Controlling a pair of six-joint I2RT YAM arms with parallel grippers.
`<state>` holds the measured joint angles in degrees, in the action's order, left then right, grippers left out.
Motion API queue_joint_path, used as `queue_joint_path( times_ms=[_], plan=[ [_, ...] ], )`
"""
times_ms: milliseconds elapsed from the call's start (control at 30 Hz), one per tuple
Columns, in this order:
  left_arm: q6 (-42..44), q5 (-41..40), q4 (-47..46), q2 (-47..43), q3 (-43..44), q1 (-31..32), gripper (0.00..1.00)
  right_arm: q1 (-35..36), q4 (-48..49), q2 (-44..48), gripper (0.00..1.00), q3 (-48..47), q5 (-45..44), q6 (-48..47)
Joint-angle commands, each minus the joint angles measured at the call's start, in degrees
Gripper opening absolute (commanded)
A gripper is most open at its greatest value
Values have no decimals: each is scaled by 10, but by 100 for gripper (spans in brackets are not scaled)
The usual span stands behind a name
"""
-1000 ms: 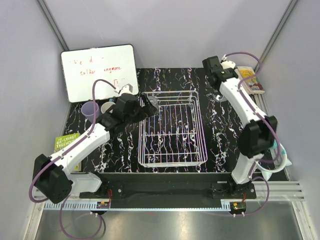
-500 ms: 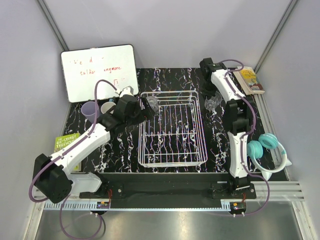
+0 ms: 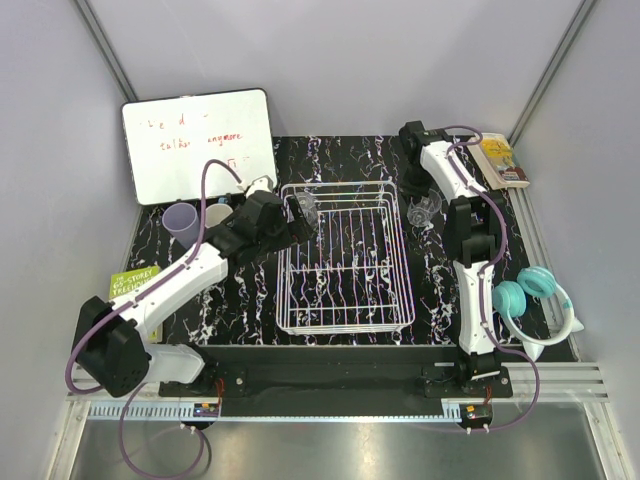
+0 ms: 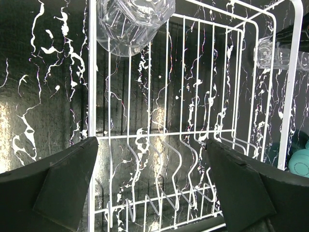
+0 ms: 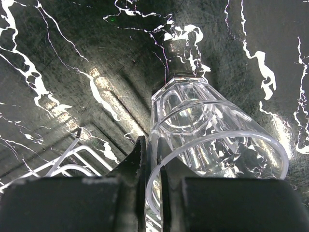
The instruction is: Unload the cups from the dish rack
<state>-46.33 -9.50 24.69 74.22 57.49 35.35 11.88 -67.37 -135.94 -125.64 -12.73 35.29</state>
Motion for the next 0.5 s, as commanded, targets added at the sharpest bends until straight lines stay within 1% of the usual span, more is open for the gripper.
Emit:
queue_joint_path(
  times_ms=[0, 33, 200, 267, 300, 333, 433, 467],
  plan=[
    [11, -6, -4, 1, 14, 4, 99, 1, 3, 18, 17, 2, -7, -7],
    [11, -6, -4, 1, 15, 5, 99, 0, 7, 24, 21, 7, -5, -7],
    [15, -5, -4, 1, 17, 9, 99, 1, 26, 63, 28, 28, -14, -9],
    [17, -8, -4, 0, 20, 10, 99, 1, 26, 72, 33, 29, -17, -11],
    [18, -12, -4, 1, 21, 13, 99, 0, 29, 85, 38, 33, -18, -10],
    [20, -15, -4, 1, 21, 14, 99, 2, 34, 93, 49, 36, -18, -10],
    [29, -23, -4, 1, 28, 17, 99, 2, 55, 128, 63, 40, -12, -17],
    [32, -28, -5, 1, 31, 19, 99, 1, 57, 144, 71, 35, -13, -17]
  ],
)
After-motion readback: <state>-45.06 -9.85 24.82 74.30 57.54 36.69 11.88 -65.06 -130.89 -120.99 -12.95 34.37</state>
